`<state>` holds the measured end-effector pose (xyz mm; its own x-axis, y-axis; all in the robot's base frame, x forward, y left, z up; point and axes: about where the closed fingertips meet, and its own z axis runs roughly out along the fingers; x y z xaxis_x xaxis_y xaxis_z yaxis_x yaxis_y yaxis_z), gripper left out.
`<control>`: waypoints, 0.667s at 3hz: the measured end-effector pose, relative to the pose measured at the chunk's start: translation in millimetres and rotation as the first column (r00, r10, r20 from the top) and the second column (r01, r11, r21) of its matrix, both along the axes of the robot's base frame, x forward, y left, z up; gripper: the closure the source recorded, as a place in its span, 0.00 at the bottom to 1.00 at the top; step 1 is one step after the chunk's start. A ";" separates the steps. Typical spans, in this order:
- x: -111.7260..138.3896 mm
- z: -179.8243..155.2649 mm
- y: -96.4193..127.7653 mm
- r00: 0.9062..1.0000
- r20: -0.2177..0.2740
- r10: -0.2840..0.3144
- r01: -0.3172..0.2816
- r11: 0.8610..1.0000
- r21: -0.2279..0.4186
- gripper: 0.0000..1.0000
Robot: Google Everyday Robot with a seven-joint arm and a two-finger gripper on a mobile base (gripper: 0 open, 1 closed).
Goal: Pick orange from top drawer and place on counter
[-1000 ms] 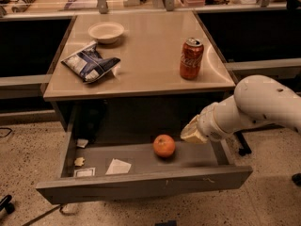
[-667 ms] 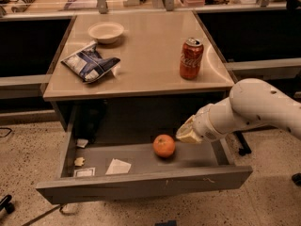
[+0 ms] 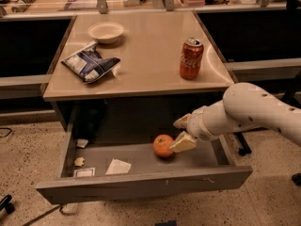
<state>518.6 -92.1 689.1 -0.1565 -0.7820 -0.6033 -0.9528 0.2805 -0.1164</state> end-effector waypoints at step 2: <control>3.9 -17.3 19.6 0.999 0.007 0.043 -0.043 0.999 0.024 0.30</control>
Offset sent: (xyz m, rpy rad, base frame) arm 0.0064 0.0307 -0.0303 0.0331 -0.0112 0.0733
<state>522.5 -72.4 671.8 -0.1187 -0.7730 -0.6231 -0.9632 0.2421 -0.1168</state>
